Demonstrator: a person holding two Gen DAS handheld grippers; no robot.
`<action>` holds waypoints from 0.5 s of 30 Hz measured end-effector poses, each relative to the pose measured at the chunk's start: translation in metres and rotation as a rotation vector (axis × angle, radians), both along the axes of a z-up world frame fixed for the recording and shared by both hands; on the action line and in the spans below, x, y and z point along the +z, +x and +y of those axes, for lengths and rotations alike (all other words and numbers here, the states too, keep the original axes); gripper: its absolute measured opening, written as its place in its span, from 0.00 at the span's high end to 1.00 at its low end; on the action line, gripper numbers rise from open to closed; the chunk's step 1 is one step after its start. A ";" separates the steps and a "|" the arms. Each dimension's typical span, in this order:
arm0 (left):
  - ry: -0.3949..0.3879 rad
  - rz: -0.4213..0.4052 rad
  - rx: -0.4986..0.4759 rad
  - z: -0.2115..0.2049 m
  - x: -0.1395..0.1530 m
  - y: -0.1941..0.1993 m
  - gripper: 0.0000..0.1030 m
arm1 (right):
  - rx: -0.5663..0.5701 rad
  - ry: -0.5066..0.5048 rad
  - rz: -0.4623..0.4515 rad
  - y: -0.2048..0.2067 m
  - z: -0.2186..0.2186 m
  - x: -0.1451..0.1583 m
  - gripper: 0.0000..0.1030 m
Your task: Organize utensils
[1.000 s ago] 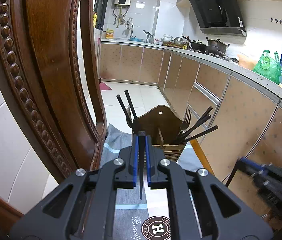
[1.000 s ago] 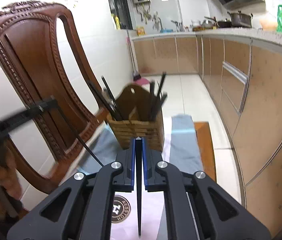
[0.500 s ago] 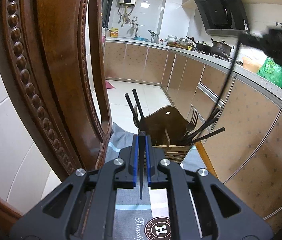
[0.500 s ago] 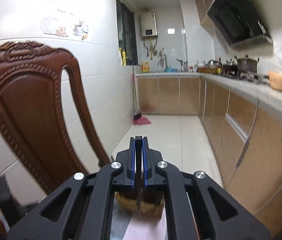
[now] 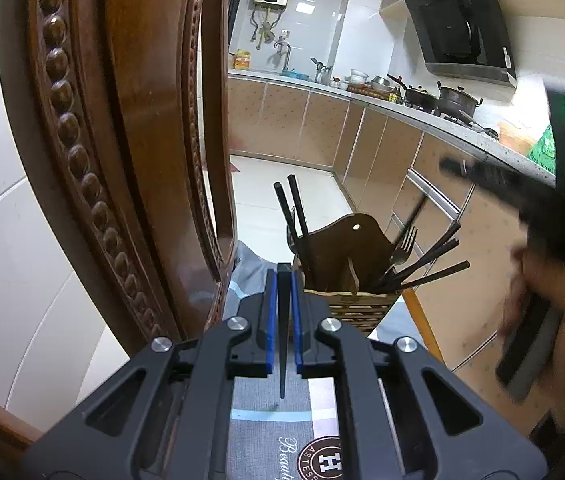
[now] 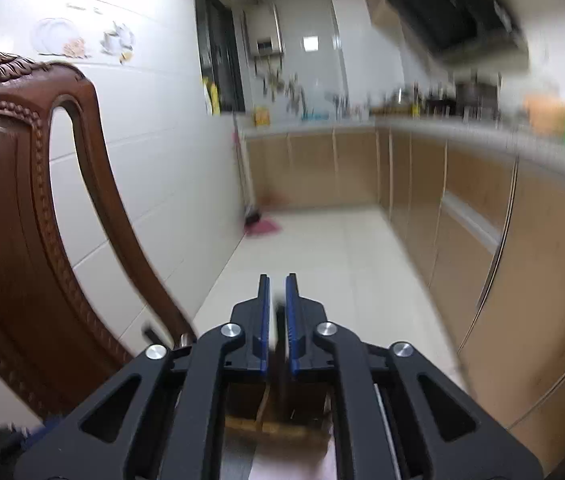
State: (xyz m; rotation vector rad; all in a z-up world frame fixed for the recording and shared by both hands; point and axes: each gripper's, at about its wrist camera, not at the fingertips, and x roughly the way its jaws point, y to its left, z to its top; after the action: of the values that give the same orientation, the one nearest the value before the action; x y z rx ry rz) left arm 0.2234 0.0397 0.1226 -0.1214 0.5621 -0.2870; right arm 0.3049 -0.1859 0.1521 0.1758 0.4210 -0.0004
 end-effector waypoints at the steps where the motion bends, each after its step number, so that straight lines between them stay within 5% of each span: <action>1: -0.001 0.000 0.002 0.000 0.000 0.000 0.94 | 0.011 0.030 0.007 -0.007 -0.005 -0.009 0.85; 3: -0.005 -0.004 0.008 0.001 0.000 0.000 0.94 | 0.026 0.053 -0.007 -0.035 -0.016 -0.024 0.73; 6: -0.030 -0.012 0.018 0.002 0.000 -0.001 0.94 | 0.027 0.056 -0.042 -0.099 -0.025 -0.053 0.28; 7: -0.036 -0.012 0.020 0.002 0.000 -0.002 0.94 | 0.025 0.054 -0.048 -0.118 -0.025 -0.063 0.23; 11: -0.037 -0.016 0.017 -0.003 0.005 -0.001 0.94 | 0.011 0.081 0.005 -0.179 -0.032 -0.119 0.20; 13: -0.019 -0.027 0.007 -0.007 0.013 -0.001 0.94 | -0.005 0.160 0.167 -0.181 -0.038 -0.149 0.20; 15: -0.050 -0.028 -0.005 -0.007 0.023 0.001 0.94 | 0.027 0.198 0.172 -0.178 -0.039 -0.155 0.20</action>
State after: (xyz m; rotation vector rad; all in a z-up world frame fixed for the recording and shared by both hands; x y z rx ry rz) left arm 0.2243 0.0328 0.1455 -0.1643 0.5279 -0.3076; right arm 0.1271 -0.2246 -0.0026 0.3668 0.5954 0.0535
